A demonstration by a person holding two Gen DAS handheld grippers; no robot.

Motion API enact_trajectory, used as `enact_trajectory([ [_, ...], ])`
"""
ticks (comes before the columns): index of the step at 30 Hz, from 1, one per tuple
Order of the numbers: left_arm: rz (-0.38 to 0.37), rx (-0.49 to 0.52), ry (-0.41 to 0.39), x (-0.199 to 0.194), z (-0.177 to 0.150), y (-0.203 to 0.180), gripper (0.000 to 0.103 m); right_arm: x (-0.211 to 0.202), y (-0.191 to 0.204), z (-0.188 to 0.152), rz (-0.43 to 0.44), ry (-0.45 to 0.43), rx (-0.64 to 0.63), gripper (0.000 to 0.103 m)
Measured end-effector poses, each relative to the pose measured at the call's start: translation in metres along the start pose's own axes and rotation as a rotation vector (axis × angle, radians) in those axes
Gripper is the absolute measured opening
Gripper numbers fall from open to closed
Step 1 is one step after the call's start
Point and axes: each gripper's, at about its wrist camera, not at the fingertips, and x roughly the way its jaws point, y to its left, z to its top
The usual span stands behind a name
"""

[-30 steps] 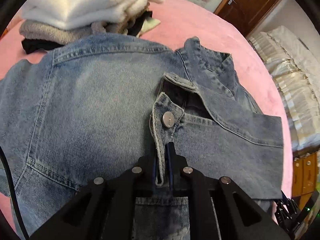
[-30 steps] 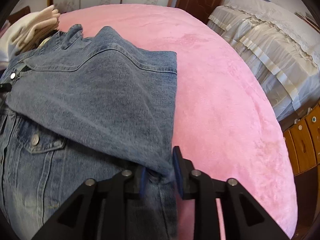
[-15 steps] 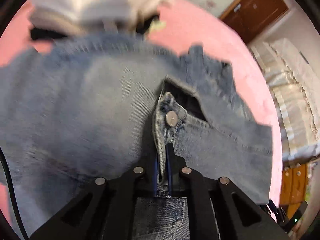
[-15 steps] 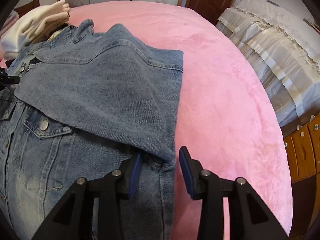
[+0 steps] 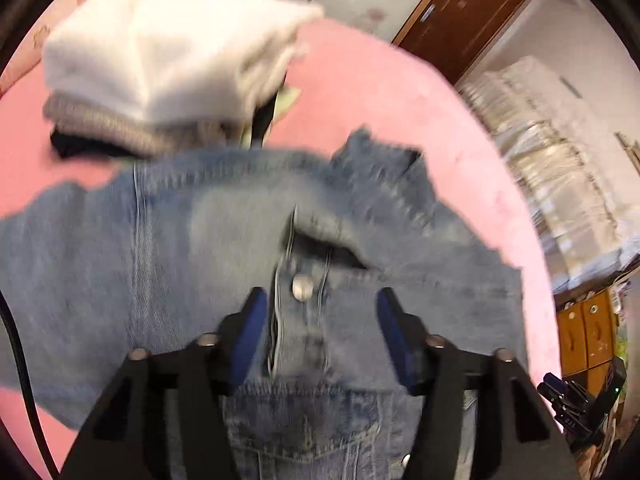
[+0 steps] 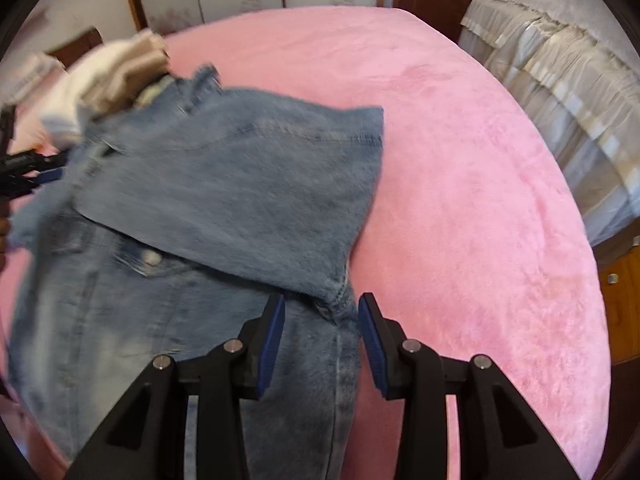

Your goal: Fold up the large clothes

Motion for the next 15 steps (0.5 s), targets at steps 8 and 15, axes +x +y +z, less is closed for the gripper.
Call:
enact_trajectory([
  [8, 0.020, -0.054, 0.092, 0.063, 0.049, 0.001, 0.063, 0.020, -0.022, 0.072, -0.030, -0.077, 0.122, 0.061],
  [15, 0.021, -0.058, 0.213, 0.119, 0.038, 0.011, 0.057, 0.071, -0.045, 0.110, -0.037, -0.023, 0.214, 0.061],
])
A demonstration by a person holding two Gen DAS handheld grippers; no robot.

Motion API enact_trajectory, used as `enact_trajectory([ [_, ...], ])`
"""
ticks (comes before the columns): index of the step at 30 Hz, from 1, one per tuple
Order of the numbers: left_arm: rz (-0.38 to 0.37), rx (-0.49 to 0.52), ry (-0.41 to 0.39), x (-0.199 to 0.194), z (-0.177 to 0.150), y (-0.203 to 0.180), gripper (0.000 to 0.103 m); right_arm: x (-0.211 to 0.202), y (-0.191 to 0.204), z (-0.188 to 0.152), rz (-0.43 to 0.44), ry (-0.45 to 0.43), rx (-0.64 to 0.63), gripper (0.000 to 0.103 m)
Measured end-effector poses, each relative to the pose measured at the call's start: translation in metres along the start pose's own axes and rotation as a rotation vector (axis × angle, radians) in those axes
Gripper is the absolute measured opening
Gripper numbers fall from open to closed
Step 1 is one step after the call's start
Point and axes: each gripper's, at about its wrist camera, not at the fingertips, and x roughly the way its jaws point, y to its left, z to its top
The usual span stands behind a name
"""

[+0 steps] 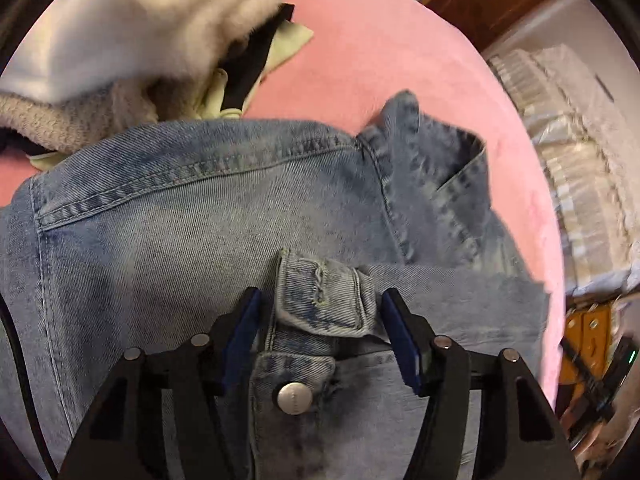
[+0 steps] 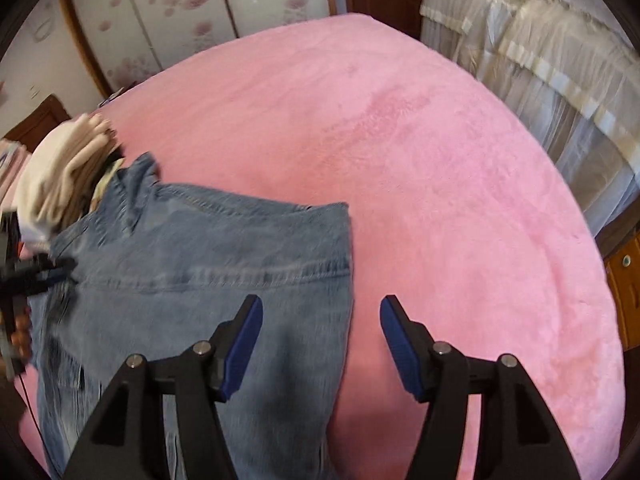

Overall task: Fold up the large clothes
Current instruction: 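Open both grippers and release the folded side of the jacket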

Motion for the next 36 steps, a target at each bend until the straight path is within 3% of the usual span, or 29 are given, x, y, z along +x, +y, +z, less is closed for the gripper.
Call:
enact_trajectory([
  [5, 0.113, 0.114, -0.037, 0.001, -0.015, -0.019, 0.026, 0.033, -0.016, 0.021, -0.011, 0.029, 0.077, 0.061],
  [7, 0.166, 0.144, -0.088, -0.007, -0.020, -0.033, 0.022, 0.049, -0.019, 0.025, -0.014, 0.058, 0.101, 0.061],
  [8, 0.192, 0.159, -0.119, -0.013, -0.023, -0.038, 0.008, 0.058, -0.020, 0.026, -0.008, 0.074, 0.112, 0.061],
  [11, 0.227, 0.185, -0.232, -0.033, -0.035, -0.049, 0.008, 0.067, -0.015, 0.026, -0.036, 0.075, 0.112, 0.060],
  [12, 0.244, 0.187, -0.255, -0.035, -0.038, -0.050, 0.008, 0.066, -0.010, 0.026, -0.044, 0.058, 0.088, 0.044],
  [13, 0.274, 0.185, -0.271, -0.035, -0.041, -0.048, 0.008, 0.063, -0.003, 0.026, -0.066, 0.039, 0.047, 0.005],
  [17, 0.272, 0.126, -0.252, -0.024, -0.040, -0.032, 0.009, 0.047, 0.021, 0.025, -0.193, -0.063, -0.069, 0.004],
  [20, 0.311, 0.137, -0.273, -0.018, -0.044, -0.032, 0.009, 0.046, 0.014, 0.029, -0.406, -0.132, -0.078, 0.000],
  [21, 0.320, 0.134, -0.265, -0.013, -0.043, -0.031, 0.009, 0.053, 0.002, 0.031, -0.454, -0.112, -0.055, 0.000],
  [23, 0.333, 0.136, -0.262, -0.007, -0.045, -0.031, 0.011, 0.065, -0.025, 0.031, -0.440, -0.028, 0.009, 0.000],
  [25, 0.349, 0.155, -0.256, -0.005, -0.044, -0.034, 0.016, 0.056, -0.031, 0.027, -0.421, -0.036, -0.002, 0.000],
  [27, 0.350, 0.165, -0.230, -0.006, -0.041, -0.035, 0.029, 0.042, -0.029, 0.023, -0.353, -0.053, -0.008, 0.001],
  [29, 0.353, 0.156, -0.212, -0.010, -0.040, -0.033, 0.047, 0.022, -0.021, 0.018, -0.223, -0.060, 0.000, 0.003],
  [32, 0.368, 0.166, -0.248, -0.030, -0.046, -0.039, 0.056, 0.001, 0.004, 0.009, -0.082, -0.061, -0.003, 0.016],
  [36, 0.344, 0.210, -0.302, -0.061, -0.066, -0.060, 0.070, -0.018, 0.056, -0.012, 0.066, -0.039, -0.064, 0.045],
])
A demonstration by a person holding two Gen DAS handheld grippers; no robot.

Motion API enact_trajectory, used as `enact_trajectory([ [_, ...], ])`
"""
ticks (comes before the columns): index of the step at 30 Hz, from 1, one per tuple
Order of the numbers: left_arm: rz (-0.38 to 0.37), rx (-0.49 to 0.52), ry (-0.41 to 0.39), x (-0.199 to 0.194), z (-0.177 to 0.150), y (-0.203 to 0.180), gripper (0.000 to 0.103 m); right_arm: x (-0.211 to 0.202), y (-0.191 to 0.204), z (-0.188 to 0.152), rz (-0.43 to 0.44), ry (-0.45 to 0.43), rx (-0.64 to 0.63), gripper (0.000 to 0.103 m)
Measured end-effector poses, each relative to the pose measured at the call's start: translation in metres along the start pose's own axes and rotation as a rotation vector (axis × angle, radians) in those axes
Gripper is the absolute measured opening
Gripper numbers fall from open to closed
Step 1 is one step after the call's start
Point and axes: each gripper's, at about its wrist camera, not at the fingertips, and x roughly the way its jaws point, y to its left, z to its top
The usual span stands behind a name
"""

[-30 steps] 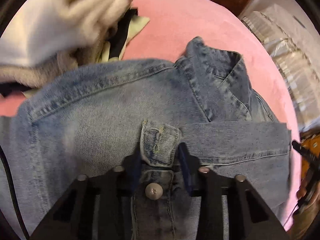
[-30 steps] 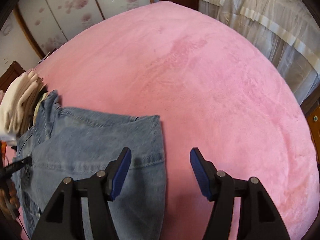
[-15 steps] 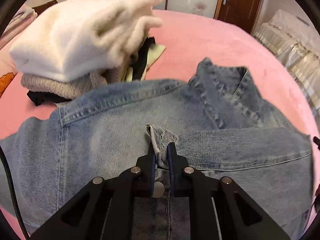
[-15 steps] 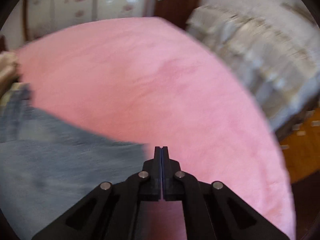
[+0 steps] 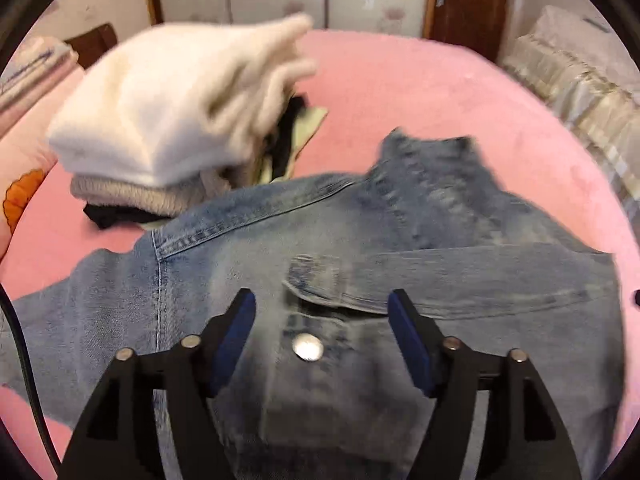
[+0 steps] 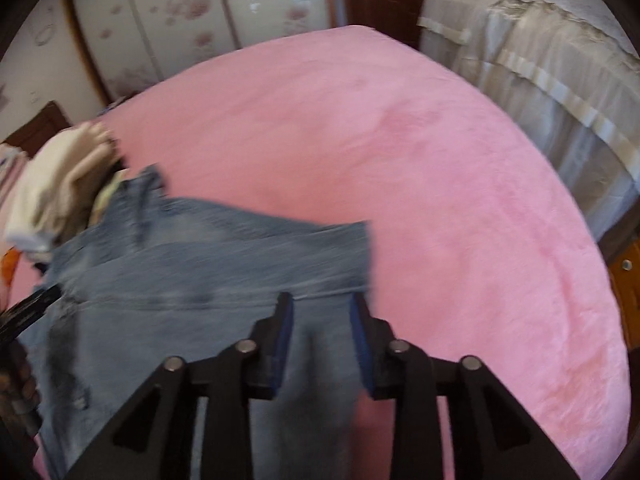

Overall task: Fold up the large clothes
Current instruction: 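Open both grippers and release the folded side of the jacket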

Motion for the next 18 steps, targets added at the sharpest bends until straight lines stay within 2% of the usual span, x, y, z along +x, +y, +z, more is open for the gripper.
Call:
enact_trajectory([
  [1, -0.025, 0.016, -0.011, -0.012, -0.004, -0.007, 0.072, -0.002, 0.010, -0.005, 0.028, 0.012, -0.014, 0.057],
  [2, -0.038, 0.028, -0.016, -0.019, -0.007, -0.011, 0.074, -0.005, 0.022, -0.014, 0.066, 0.017, -0.027, 0.060],
  [3, -0.057, 0.044, -0.020, -0.027, -0.013, -0.019, 0.074, -0.008, 0.036, -0.024, 0.104, 0.019, -0.047, 0.060],
  [5, -0.088, 0.063, -0.014, -0.036, -0.024, -0.029, 0.081, -0.011, 0.059, -0.043, 0.107, 0.014, -0.109, 0.060],
  [7, -0.111, 0.062, -0.011, -0.037, -0.038, -0.037, 0.081, -0.006, 0.077, -0.060, 0.055, 0.007, -0.199, 0.060],
  [9, -0.118, 0.058, 0.020, -0.028, -0.048, -0.043, 0.081, 0.005, 0.077, -0.072, 0.006, 0.030, -0.239, 0.060],
  [11, -0.113, 0.036, 0.057, -0.020, -0.059, -0.044, 0.081, 0.017, 0.060, -0.081, -0.057, 0.065, -0.223, 0.060],
  [14, -0.111, -0.004, 0.099, -0.003, -0.073, -0.040, 0.081, 0.027, 0.027, -0.096, -0.233, 0.082, -0.221, 0.057],
  [16, -0.107, -0.005, 0.121, 0.006, -0.080, -0.038, 0.081, 0.024, 0.010, -0.103, -0.244, 0.076, -0.215, 0.056],
  [17, -0.101, 0.009, 0.122, 0.010, -0.084, -0.039, 0.081, 0.024, 0.001, -0.106, -0.317, 0.076, -0.214, 0.058],
  [18, -0.095, 0.025, 0.113, 0.012, -0.087, -0.041, 0.081, 0.022, -0.004, -0.108, -0.320, 0.067, -0.207, 0.065],
])
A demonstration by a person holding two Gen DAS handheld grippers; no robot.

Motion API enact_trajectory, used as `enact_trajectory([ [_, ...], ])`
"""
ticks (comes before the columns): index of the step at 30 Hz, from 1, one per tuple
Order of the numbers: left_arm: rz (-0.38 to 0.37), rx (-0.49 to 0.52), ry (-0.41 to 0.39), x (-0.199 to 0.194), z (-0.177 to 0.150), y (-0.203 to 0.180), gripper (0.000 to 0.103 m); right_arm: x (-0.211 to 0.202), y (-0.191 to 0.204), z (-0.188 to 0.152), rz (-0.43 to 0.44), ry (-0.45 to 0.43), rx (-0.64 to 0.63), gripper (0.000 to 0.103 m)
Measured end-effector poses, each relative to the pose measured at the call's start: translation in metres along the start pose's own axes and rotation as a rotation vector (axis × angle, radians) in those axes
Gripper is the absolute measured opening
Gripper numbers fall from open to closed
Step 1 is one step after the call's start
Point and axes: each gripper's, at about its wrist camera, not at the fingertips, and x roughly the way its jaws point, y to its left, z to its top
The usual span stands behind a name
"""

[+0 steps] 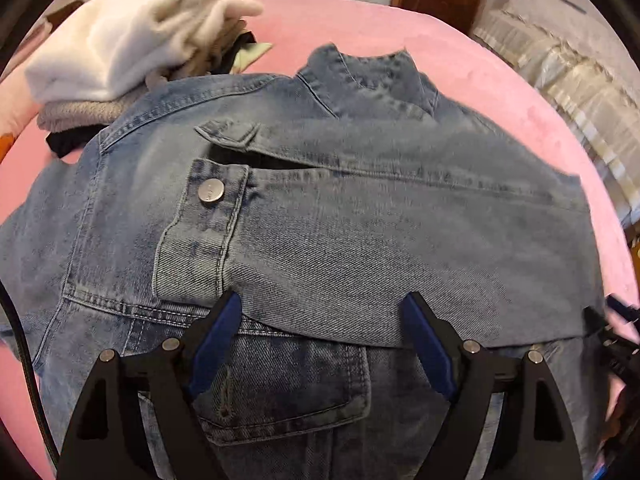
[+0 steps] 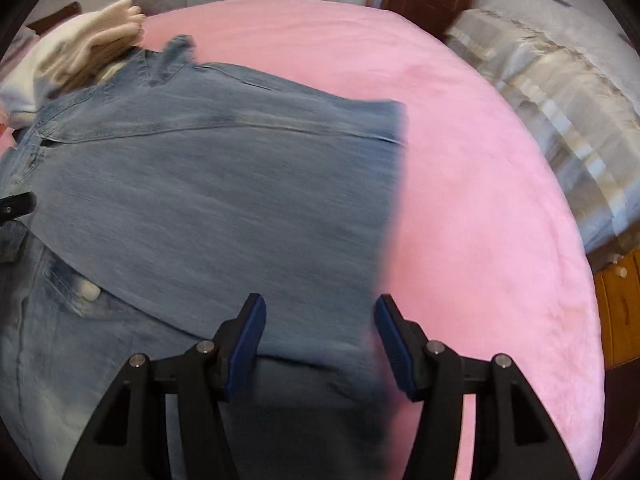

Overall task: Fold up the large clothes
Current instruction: 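Open both grippers and release the folded side of the jacket, then move the left gripper to the other denim sleeve cuff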

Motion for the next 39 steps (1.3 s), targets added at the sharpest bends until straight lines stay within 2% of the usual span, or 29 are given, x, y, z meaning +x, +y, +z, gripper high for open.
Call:
enact_trajectory([
  [3, 0.016, 0.016, -0.010, -0.001, -0.002, -0.004, 0.081, 0.001, -0.015, -0.003, 0.054, -0.001, 0.062, 0.066],
  [6, 0.003, -0.002, 0.007, -0.003, 0.003, 0.000, 0.081, -0.003, -0.014, 0.001, 0.029, 0.001, 0.057, 0.067],
  [10, -0.026, -0.023, 0.043, -0.014, 0.007, 0.002, 0.081, -0.017, 0.000, 0.005, 0.086, -0.007, 0.087, 0.067],
  [14, -0.004, -0.027, 0.053, -0.034, 0.007, -0.001, 0.081, -0.043, 0.013, -0.003, 0.081, -0.056, 0.062, 0.067],
  [16, -0.023, -0.040, 0.038, -0.052, 0.007, -0.003, 0.082, -0.056, 0.019, -0.006, 0.094, -0.070, 0.065, 0.067],
  [20, -0.046, -0.048, -0.004, -0.087, 0.004, -0.007, 0.090, -0.086, 0.022, -0.010, 0.133, -0.097, 0.088, 0.068],
  [32, -0.134, -0.068, -0.080, -0.187, -0.012, -0.001, 0.092, -0.177, 0.043, -0.009, 0.199, -0.178, 0.085, 0.068],
  [35, -0.102, -0.080, -0.109, -0.212, -0.019, 0.008, 0.092, -0.198, 0.056, -0.009, 0.213, -0.196, 0.075, 0.068],
  [39, -0.035, -0.037, -0.174, -0.247, -0.032, 0.022, 0.092, -0.217, 0.070, -0.008, 0.346, -0.170, 0.118, 0.068],
])
